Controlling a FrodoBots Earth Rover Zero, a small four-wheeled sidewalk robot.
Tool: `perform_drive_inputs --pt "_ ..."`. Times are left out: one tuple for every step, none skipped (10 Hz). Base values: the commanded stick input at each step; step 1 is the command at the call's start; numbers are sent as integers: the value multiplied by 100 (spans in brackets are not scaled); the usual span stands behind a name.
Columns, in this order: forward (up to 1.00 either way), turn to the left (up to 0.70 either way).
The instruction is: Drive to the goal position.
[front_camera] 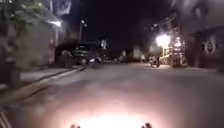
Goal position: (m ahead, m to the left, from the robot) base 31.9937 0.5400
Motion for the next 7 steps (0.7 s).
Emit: perform_drive_inputs --pt "85 0" --pt "85 0" --pt "85 0" --pt "85 0" --pt "85 0" --pt "85 0" --pt "85 0"
